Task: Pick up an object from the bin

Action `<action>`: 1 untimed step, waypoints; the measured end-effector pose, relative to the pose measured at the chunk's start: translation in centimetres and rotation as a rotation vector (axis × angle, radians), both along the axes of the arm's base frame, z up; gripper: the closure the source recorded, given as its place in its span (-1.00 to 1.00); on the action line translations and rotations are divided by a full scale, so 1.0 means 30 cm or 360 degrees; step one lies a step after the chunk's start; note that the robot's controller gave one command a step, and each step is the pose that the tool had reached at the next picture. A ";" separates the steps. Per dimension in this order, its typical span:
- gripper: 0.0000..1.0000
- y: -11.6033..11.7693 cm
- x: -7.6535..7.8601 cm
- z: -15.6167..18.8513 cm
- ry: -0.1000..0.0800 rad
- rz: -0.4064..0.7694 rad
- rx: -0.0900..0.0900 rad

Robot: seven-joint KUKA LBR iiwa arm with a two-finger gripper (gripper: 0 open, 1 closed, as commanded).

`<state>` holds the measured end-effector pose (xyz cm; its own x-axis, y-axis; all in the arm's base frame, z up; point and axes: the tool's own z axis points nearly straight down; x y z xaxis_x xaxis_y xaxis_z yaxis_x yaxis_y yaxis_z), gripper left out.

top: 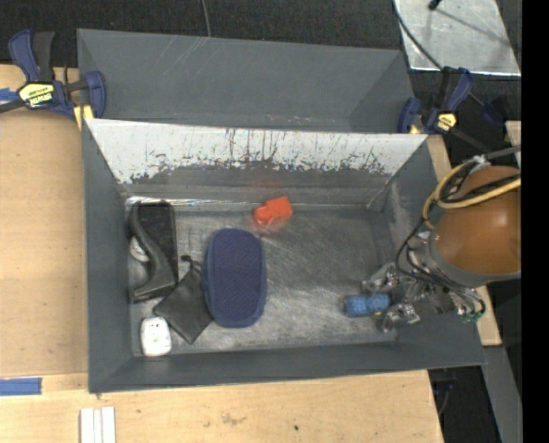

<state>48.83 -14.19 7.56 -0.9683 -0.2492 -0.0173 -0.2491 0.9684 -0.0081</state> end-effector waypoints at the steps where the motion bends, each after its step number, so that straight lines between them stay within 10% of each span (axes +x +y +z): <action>1: 1.00 0.064 0.136 0.435 0.0011 0.0352 -0.0002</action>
Offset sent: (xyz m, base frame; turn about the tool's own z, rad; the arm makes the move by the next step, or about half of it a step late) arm 0.0378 0.0189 0.1262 -0.2202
